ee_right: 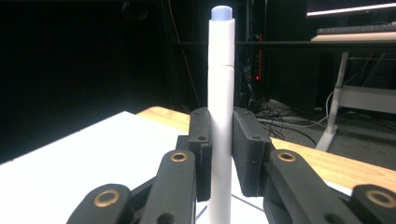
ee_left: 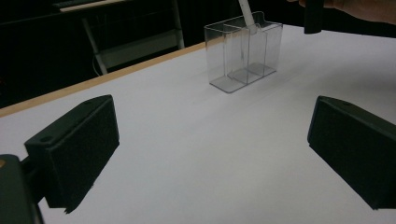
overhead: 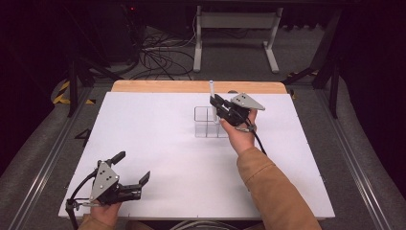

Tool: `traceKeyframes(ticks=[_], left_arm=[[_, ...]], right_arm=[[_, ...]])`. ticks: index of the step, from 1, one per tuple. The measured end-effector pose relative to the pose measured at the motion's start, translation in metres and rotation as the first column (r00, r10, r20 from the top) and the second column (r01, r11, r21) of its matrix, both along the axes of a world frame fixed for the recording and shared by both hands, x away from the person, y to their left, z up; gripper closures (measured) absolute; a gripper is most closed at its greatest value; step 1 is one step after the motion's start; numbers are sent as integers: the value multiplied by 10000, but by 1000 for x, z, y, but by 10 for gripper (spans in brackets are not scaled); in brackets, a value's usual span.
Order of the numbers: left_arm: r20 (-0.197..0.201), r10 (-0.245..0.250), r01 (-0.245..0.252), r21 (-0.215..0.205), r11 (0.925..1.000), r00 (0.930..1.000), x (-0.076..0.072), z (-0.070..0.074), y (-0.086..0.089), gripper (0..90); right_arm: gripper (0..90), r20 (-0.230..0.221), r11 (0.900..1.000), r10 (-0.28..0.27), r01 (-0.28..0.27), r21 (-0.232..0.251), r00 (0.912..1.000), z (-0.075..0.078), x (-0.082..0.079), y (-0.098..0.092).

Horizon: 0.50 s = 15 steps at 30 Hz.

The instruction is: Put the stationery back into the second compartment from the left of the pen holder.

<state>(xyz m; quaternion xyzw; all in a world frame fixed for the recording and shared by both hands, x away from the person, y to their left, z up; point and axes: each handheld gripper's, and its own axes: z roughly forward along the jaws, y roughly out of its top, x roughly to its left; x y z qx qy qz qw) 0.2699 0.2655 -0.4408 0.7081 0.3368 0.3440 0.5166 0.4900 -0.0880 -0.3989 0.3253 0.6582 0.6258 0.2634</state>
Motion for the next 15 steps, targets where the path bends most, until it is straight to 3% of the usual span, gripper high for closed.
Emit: traceKeyframes(ticks=[15], left_arm=[[-26, 2, -2, -17, 10000, 10000, 0, 0, 0, 28]], right_arm=[[789, -689, 9991, -17, -12, -422, 9976, -10, 0, -1]])
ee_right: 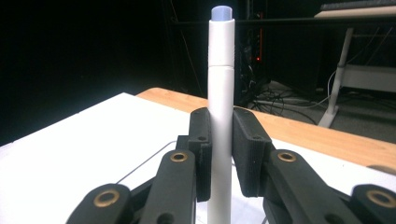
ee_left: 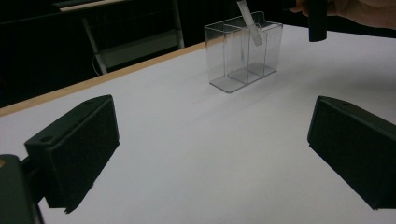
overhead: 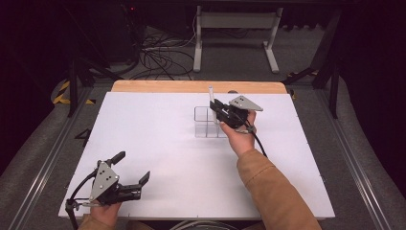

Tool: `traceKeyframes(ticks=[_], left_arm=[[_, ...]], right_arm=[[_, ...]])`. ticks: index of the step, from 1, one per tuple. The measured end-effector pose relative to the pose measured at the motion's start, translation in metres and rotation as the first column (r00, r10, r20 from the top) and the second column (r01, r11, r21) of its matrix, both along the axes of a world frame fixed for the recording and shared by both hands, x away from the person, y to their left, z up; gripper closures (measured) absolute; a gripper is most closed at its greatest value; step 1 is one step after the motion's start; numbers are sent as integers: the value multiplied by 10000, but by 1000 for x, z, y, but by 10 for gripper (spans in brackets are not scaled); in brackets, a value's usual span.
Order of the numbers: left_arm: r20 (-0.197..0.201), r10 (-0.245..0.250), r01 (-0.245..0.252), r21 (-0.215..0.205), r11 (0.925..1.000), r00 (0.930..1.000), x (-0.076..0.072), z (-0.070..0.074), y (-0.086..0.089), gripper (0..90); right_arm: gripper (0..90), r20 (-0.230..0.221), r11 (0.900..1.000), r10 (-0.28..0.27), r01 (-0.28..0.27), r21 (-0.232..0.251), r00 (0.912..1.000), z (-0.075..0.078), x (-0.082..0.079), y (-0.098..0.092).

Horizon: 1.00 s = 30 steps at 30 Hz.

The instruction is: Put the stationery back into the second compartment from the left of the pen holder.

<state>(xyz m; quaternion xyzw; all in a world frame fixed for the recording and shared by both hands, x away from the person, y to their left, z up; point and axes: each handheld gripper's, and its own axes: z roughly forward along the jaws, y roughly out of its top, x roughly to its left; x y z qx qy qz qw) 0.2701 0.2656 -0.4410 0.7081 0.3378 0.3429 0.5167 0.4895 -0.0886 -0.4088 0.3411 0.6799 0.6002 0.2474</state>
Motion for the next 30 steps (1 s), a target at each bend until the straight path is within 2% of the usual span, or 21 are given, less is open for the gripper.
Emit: traceKeyframes(ticks=[9, 10, 12, 14, 18, 22, 25, 30], left_arm=[[-16, -1, 1, -3, 10000, 10000, 0, 0, 0, 29], [-13, 3, -3, 4, 10000, 10000, 0, 0, 0, 28], [-16, 1, -1, -7, 10000, 10000, 0, 0, 0, 29], [-28, -3, 3, 0, 10000, 10000, 1, 0, 0, 28], [-28, -5, 5, 1, 10000, 10000, 1, 0, -1, 29], [-44, 37, -37, 13, 10000, 10000, 0, -1, 0, 29], [-30, 70, -70, 21, 10000, 10000, 0, 0, 0, 29], [-20, 82, -82, -1, 10000, 10000, -1, 0, 0, 28]], right_arm=[[785, -154, 9999, 89, -90, -86, 9998, -2, -2, -1], [775, -208, 9999, 110, -112, -106, 9997, -2, -2, -1], [687, -334, 9994, 249, -257, -211, 9991, -1, -2, -1], [553, -154, 9985, 239, -247, -495, 9996, 0, -4, 0], [403, 284, 9960, 198, -172, -877, 9994, 7, -10, -1], [357, 461, 9968, 431, -398, -697, 9980, 16, -18, -4], [354, 742, 9968, 536, -490, -627, 9958, 23, -25, -6], [350, 870, 9956, 802, -756, -554, 9930, 31, -34, -9]])
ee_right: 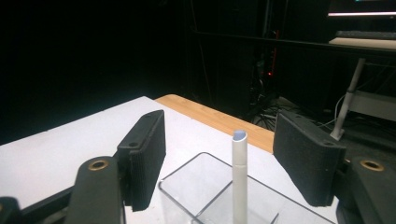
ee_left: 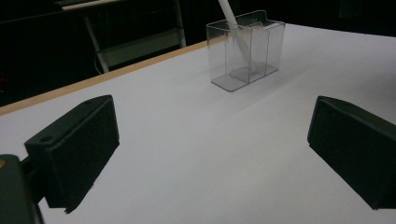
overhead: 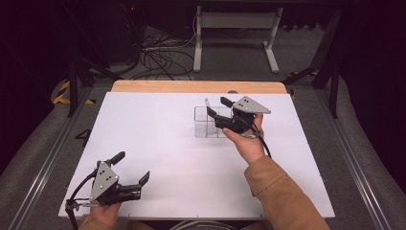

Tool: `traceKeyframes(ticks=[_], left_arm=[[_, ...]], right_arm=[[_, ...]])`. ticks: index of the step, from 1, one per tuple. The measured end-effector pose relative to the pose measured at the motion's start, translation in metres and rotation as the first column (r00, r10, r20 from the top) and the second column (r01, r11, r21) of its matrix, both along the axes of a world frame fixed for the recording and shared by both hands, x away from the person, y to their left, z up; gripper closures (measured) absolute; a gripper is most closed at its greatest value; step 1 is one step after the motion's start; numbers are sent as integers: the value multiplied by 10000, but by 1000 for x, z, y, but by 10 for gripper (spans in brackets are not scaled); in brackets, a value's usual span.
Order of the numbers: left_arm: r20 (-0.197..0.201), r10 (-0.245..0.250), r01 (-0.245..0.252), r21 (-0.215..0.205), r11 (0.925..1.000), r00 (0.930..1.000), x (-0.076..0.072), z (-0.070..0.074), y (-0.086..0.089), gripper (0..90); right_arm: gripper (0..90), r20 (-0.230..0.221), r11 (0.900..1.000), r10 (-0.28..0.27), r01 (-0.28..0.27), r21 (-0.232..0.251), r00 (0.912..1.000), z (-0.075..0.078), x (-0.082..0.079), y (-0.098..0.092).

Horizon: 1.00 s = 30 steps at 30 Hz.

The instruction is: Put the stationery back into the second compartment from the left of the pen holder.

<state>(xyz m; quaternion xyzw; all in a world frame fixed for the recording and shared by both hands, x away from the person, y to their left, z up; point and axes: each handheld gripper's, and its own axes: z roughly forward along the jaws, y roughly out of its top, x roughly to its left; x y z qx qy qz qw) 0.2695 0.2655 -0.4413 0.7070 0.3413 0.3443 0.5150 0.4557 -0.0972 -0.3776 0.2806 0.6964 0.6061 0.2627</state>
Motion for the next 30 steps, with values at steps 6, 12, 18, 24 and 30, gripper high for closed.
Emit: traceKeyframes(ticks=[6, 12, 18, 24, 30], left_arm=[[18, 8, -8, -5, 10000, 10000, -1, 0, 0, 28], [4, 8, -8, -17, 10000, 10000, 0, 0, 0, 28], [-24, -27, 27, 5, 10000, 10000, 1, 0, -1, 28], [-14, 15, -15, -34, 10000, 10000, 1, 0, 0, 29], [-92, 1, -1, 5, 10000, 10000, 1, 1, -1, 28]], right_arm=[[337, 83, 9997, 242, -243, 43, 9997, 6, -8, -2], [320, 243, 9986, 503, -506, 138, 9984, 11, -13, -7], [307, 250, 9980, 624, -625, 60, 9977, 12, -16, -9], [267, 357, 9957, 915, -920, 130, 9952, 18, -23, -15], [228, 658, 9918, 1281, -1281, -42, 9896, 23, -36, -30]])
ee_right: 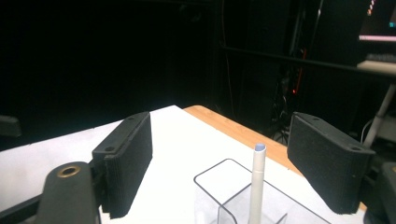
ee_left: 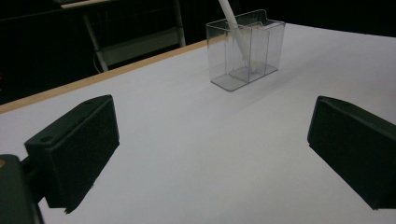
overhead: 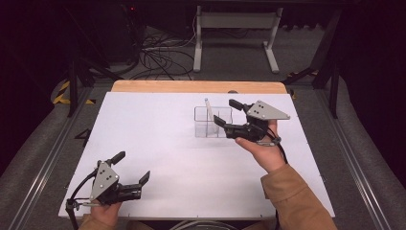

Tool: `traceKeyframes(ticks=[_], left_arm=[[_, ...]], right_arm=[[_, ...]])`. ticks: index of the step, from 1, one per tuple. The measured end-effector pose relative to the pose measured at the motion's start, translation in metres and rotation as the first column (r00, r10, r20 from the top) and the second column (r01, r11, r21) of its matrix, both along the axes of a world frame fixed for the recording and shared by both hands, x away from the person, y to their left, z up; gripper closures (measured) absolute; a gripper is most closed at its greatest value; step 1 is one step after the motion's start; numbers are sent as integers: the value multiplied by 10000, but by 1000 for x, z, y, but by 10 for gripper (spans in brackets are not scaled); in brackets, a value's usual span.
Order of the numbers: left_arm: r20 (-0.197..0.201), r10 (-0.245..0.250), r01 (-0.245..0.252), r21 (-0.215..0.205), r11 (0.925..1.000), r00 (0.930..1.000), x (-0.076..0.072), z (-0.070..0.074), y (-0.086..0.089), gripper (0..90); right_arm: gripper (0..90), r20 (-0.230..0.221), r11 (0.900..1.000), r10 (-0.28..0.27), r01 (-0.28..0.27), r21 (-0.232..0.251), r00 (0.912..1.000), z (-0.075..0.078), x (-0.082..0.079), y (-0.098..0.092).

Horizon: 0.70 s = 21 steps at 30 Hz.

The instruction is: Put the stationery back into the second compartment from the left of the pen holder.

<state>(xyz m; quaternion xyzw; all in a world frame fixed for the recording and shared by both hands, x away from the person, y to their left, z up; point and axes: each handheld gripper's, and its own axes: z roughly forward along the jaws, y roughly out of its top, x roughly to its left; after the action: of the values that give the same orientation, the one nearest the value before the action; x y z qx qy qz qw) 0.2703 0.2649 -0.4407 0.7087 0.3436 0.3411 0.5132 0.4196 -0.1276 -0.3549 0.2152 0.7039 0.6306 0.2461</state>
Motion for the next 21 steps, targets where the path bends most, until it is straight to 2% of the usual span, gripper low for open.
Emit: traceKeyframes(ticks=[1, 4, 11, 14, 19, 21], left_arm=[[-17, -6, 6, 17, 10000, 10000, 0, 0, 0, 29], [-2, 12, -12, 52, 10000, 10000, -1, 1, -1, 29], [-3, 31, -31, 59, 10000, 10000, 0, 0, -1, 28], [-1, 26, -26, 57, 10000, 10000, 0, 0, -1, 29], [-43, 38, -38, 14, 10000, 10000, 0, 0, 0, 29], [-31, 38, -38, 5, 10000, 10000, 0, 0, 0, 29]], right_arm=[[226, 90, 10000, 7, -7, 10, 10000, 0, -2, -4], [220, -105, 9998, 80, -78, 159, 9999, -1, -7, -15], [197, -446, 9991, 422, -425, -56, 9981, -8, -23, -29], [190, -398, 9987, 412, -423, -272, 9984, -12, -30, -33], [186, -605, 9987, 405, -423, -297, 9973, -18, -38, -41], [186, -1093, 9983, 549, -567, -138, 9925, -24, -43, -47]])
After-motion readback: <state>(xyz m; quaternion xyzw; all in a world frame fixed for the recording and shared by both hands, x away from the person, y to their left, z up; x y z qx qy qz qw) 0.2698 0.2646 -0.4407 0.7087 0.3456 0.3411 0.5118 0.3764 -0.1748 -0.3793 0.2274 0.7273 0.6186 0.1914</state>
